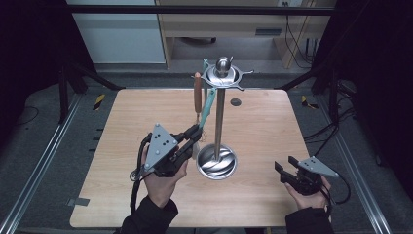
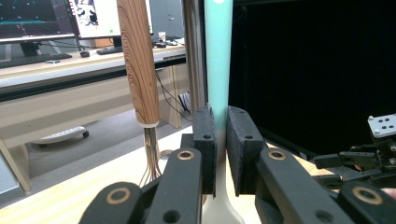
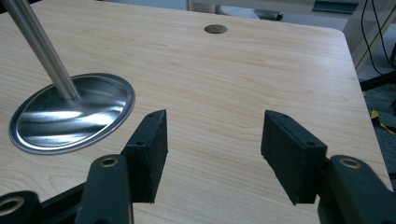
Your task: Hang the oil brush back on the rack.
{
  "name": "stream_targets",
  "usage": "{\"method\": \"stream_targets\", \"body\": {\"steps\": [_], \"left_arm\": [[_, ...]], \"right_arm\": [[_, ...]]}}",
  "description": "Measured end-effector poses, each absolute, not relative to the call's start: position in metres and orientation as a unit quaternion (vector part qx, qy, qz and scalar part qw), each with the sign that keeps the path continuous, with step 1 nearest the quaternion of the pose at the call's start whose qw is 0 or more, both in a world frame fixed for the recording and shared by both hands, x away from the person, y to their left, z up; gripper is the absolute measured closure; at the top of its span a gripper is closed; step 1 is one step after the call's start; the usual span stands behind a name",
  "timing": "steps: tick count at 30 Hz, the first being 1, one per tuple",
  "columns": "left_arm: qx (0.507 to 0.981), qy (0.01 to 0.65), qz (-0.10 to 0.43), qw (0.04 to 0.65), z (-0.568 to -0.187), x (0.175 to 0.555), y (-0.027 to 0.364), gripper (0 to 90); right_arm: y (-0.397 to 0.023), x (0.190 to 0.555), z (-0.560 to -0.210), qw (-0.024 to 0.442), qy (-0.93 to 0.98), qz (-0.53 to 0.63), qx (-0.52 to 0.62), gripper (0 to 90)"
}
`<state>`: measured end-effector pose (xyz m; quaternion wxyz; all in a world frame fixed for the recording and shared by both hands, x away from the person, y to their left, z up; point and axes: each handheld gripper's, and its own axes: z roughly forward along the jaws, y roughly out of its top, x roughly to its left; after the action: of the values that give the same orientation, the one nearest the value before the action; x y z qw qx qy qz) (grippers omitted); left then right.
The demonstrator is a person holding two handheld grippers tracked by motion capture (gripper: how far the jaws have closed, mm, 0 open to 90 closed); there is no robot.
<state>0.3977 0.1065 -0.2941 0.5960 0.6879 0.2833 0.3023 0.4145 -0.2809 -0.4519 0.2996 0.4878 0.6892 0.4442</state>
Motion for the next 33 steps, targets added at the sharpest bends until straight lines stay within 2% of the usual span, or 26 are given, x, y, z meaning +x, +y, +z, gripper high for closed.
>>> {"method": "stream_targets", "body": {"steps": [33], "left_arm": [[0.675,0.284,0.309,0.607,-0.306,0.420,0.089,82.1]], "right_arm": [[-0.281,0.415,-0.452,0.301,0.690,0.444,0.487,41.7]]}}
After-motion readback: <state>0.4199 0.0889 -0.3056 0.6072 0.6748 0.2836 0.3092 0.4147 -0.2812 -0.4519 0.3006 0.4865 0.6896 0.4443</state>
